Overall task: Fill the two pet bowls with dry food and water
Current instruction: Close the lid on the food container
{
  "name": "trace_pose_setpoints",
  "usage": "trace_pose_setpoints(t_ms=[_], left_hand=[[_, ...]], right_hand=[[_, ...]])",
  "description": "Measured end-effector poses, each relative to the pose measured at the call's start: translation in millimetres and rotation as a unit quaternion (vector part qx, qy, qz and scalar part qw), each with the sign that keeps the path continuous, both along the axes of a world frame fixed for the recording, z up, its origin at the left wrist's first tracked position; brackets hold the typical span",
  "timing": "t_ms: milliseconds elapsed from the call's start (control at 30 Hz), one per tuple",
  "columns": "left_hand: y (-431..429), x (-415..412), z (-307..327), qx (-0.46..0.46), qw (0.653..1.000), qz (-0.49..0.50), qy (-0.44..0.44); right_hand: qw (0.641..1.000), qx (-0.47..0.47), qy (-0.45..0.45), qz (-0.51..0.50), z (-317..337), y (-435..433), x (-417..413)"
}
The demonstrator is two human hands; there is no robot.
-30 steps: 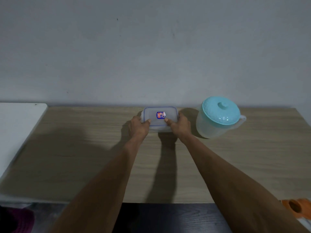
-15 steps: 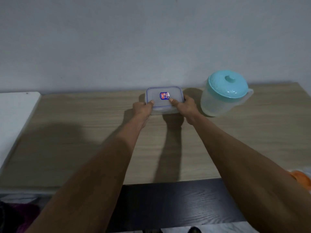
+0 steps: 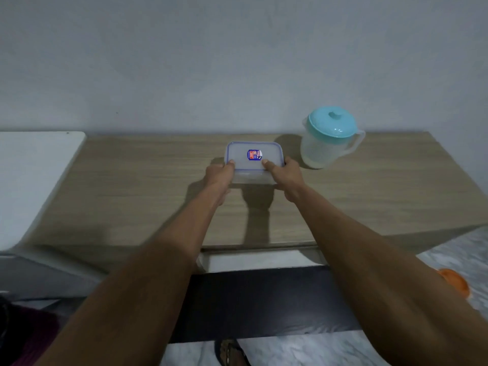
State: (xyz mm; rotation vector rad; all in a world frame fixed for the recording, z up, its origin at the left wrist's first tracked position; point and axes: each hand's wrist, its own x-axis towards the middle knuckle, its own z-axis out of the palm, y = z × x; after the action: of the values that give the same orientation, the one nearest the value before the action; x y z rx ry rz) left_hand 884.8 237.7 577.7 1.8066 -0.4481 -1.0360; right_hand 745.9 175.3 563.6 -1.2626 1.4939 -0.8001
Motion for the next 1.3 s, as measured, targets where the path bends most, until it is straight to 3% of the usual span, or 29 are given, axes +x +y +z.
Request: trace_pose_setpoints(t_ms=[333,700,967,1300], left_hand=[[139.3,-41.1,21.3,-0.024,0.999,0.013,-0.040],[256.4,-71.9,-36.9,0.006,1.000,-0.005,-0.010],[258.0,-53.5,-130.1,0.040,0.999,-0.014,-0.008],[180.6,-28.8,-233.5,-0.031,0.997,-0.040,-0.056]], right_hand=[[0.999,-0.007,-0.044,0.008,20.6,141.5,-45.0],[0.997,0.050,-0.048,0.022,-39.5,254.6,-73.5],[0.997,0.056,-0.044,0.037,-139.4,249.6,-54.8],[0.998,0.006,-0.058,0.000,-242.9,166.5,-12.8]])
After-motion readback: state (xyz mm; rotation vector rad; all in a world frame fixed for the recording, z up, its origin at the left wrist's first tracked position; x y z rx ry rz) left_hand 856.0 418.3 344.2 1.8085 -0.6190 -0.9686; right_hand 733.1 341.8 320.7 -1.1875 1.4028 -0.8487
